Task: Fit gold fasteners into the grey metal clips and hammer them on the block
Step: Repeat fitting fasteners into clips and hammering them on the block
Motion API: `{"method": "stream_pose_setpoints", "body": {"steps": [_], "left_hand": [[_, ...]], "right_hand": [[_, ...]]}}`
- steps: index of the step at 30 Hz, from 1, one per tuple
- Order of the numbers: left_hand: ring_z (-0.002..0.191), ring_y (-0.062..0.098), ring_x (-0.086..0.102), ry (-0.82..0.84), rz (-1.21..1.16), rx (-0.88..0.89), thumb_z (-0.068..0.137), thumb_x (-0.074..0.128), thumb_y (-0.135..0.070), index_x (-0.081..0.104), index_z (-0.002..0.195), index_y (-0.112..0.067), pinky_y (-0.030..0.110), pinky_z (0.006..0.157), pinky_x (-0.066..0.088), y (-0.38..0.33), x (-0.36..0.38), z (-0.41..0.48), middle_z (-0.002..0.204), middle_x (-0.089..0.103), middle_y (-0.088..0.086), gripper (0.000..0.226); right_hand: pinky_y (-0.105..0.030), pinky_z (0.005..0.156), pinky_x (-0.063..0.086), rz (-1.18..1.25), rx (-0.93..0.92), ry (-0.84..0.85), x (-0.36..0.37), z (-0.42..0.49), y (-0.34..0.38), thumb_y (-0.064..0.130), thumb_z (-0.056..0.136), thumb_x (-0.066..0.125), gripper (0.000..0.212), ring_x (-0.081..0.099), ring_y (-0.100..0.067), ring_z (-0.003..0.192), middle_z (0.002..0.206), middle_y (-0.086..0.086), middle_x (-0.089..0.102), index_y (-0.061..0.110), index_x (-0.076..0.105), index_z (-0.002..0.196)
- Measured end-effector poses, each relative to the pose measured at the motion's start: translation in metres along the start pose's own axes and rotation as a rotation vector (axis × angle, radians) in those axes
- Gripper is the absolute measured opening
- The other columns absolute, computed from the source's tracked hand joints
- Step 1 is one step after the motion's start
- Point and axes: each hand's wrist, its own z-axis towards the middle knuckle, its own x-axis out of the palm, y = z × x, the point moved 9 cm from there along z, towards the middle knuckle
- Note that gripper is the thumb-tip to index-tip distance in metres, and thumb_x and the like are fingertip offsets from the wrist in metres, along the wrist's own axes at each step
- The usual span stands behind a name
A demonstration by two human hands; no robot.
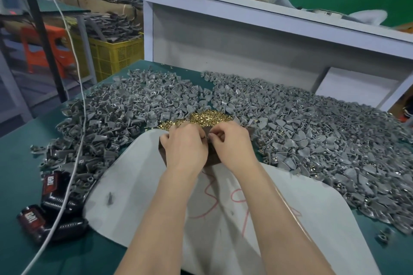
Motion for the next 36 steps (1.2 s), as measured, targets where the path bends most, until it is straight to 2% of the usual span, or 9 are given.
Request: {"method": "stream_pose_setpoints", "body": {"steps": [5,11,19,23,26,28,30,32,36], "left_hand": [[0.111,0.027,0.045,0.004,-0.018,-0.006,0.092,0.053,-0.025,0.068,0.092,-0.025,0.038,0.09,0.03,0.0,0.0,-0.001,0.105,0.061,-0.001,0.015],[0.112,0.027,0.045,0.001,-0.029,-0.005,0.092,0.053,-0.025,0.068,0.095,-0.025,0.038,0.091,0.029,0.0,0.0,-0.001,0.107,0.061,-0.001,0.015],[0.112,0.027,0.044,-0.001,0.0,0.003,0.092,0.053,-0.026,0.068,0.095,-0.025,0.037,0.088,0.03,-0.001,0.0,-0.001,0.109,0.06,-0.001,0.015],[0.112,0.026,0.045,-0.003,0.004,0.006,0.092,0.053,-0.025,0.068,0.094,-0.025,0.037,0.088,0.03,-0.001,-0.001,-0.001,0.109,0.06,-0.001,0.015],[0.111,0.025,0.045,-0.006,0.0,0.002,0.092,0.054,-0.023,0.069,0.094,-0.026,0.036,0.086,0.029,-0.001,-0.002,-0.001,0.108,0.061,-0.003,0.015],[0.111,0.025,0.045,-0.006,-0.01,-0.002,0.092,0.055,-0.021,0.069,0.094,-0.026,0.035,0.085,0.028,-0.001,-0.001,-0.001,0.107,0.061,-0.004,0.015],[0.111,0.025,0.045,-0.002,-0.004,-0.005,0.092,0.056,-0.022,0.069,0.095,-0.026,0.035,0.086,0.028,-0.001,-0.001,0.0,0.107,0.061,-0.004,0.015],[0.11,0.024,0.045,-0.002,-0.004,-0.006,0.092,0.056,-0.021,0.069,0.095,-0.026,0.036,0.086,0.028,-0.001,0.0,0.0,0.107,0.061,-0.004,0.014],[0.11,0.024,0.045,-0.003,-0.011,-0.002,0.092,0.056,-0.02,0.069,0.094,-0.027,0.036,0.086,0.029,-0.001,0.0,-0.001,0.106,0.061,-0.004,0.015]], "right_hand": [[-0.029,0.082,0.04,-0.021,0.032,0.024,0.002,-0.001,-0.001,0.017,0.089,0.06,0.008,0.054,-0.019,0.088,0.096,-0.003,0.056,0.014,0.068,0.091],[-0.023,0.078,0.034,0.005,0.099,0.018,0.002,0.001,-0.004,0.017,0.09,0.059,0.01,0.05,-0.014,0.087,0.099,-0.001,0.058,0.014,0.068,0.087],[-0.022,0.077,0.037,0.039,0.166,0.024,0.003,0.002,-0.009,0.019,0.09,0.059,0.01,0.051,-0.012,0.084,0.1,0.0,0.063,0.017,0.068,0.087],[-0.025,0.082,0.04,0.02,0.146,0.041,0.003,0.001,-0.006,0.02,0.091,0.059,0.01,0.056,-0.016,0.091,0.105,-0.002,0.061,0.017,0.069,0.091],[-0.03,0.093,0.044,0.046,0.169,-0.022,-0.015,-0.003,-0.024,0.024,0.091,0.06,0.02,0.058,-0.016,0.099,0.113,-0.001,0.061,0.021,0.066,0.11],[-0.033,0.087,0.049,-0.077,0.311,-0.017,-0.029,-0.008,-0.056,0.035,0.091,0.058,0.03,0.059,-0.017,0.095,0.112,-0.002,0.062,0.02,0.06,0.117],[-0.034,0.077,0.051,-0.297,0.467,0.141,-0.028,-0.02,-0.085,0.047,0.091,0.054,0.037,0.061,-0.021,0.086,0.095,-0.003,0.063,0.015,0.056,0.108],[-0.034,0.073,0.05,-0.371,0.5,0.258,-0.02,-0.027,-0.096,0.044,0.092,0.053,0.035,0.06,-0.026,0.083,0.088,-0.004,0.062,0.011,0.058,0.102],[-0.041,0.078,0.052,-0.32,0.451,0.177,-0.024,-0.026,-0.091,0.032,0.096,0.048,0.031,0.062,-0.032,0.091,0.102,-0.016,0.061,0.004,0.058,0.105]]}}
